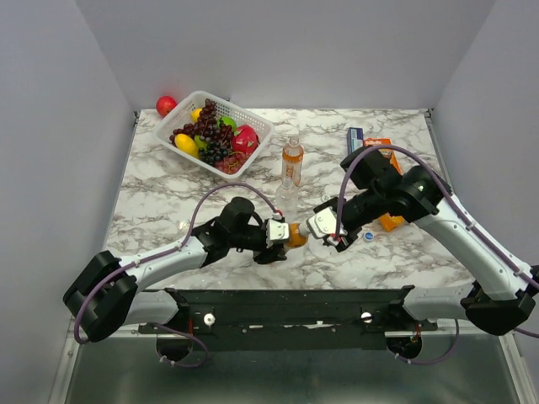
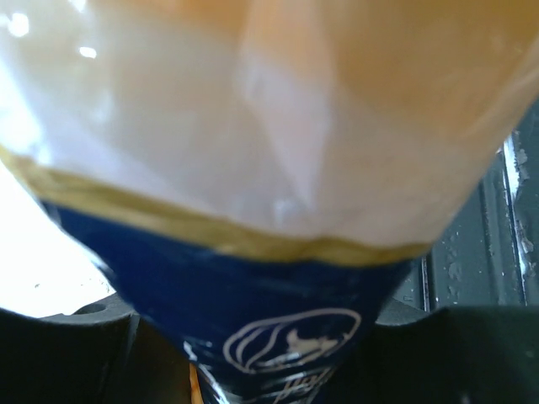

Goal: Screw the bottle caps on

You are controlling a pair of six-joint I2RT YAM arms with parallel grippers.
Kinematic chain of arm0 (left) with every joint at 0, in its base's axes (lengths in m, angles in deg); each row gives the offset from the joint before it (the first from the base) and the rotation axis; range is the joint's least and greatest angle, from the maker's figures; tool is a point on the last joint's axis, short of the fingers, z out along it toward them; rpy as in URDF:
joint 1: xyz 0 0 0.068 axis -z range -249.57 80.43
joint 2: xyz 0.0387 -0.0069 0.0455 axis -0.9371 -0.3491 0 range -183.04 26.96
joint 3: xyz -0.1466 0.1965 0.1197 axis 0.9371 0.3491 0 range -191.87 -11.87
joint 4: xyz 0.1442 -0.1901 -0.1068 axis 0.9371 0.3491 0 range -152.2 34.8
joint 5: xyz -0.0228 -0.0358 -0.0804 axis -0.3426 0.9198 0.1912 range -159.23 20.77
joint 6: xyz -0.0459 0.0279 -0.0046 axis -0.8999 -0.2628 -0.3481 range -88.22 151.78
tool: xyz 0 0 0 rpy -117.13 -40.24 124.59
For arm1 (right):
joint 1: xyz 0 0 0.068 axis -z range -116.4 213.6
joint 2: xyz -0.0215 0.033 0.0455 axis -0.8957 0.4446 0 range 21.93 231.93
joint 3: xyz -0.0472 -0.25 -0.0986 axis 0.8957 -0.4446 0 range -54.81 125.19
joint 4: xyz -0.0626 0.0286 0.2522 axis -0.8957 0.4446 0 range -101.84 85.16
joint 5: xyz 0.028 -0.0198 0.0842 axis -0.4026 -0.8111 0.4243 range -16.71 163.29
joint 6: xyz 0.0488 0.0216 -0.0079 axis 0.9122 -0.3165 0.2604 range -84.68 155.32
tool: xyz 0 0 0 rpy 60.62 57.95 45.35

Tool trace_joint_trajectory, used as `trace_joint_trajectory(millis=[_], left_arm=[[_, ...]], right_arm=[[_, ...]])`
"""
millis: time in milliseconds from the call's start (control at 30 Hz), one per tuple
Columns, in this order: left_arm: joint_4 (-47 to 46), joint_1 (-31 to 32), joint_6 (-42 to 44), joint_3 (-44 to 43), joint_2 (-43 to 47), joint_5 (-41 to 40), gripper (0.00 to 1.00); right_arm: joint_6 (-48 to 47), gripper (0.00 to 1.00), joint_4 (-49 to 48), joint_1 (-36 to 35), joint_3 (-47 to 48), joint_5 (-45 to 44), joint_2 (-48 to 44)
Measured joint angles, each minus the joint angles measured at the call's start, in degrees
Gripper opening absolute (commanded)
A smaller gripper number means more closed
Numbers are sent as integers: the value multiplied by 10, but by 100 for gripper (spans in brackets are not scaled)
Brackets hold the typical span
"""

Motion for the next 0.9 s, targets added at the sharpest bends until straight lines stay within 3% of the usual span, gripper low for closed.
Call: trace_joint_trajectory(millis=[667,833,900], left_arm=[[39,0,70,-35,-21,25,0],[39,-3,73,-36,-21,25,0],[42,-4,75,-36,-21,25,0]], right_arm=[[-93,50,-12,-15,0,-11,38],[-102,40,-12,-17,0,-11,47],[-101,30,-12,-18,0,-11,50]])
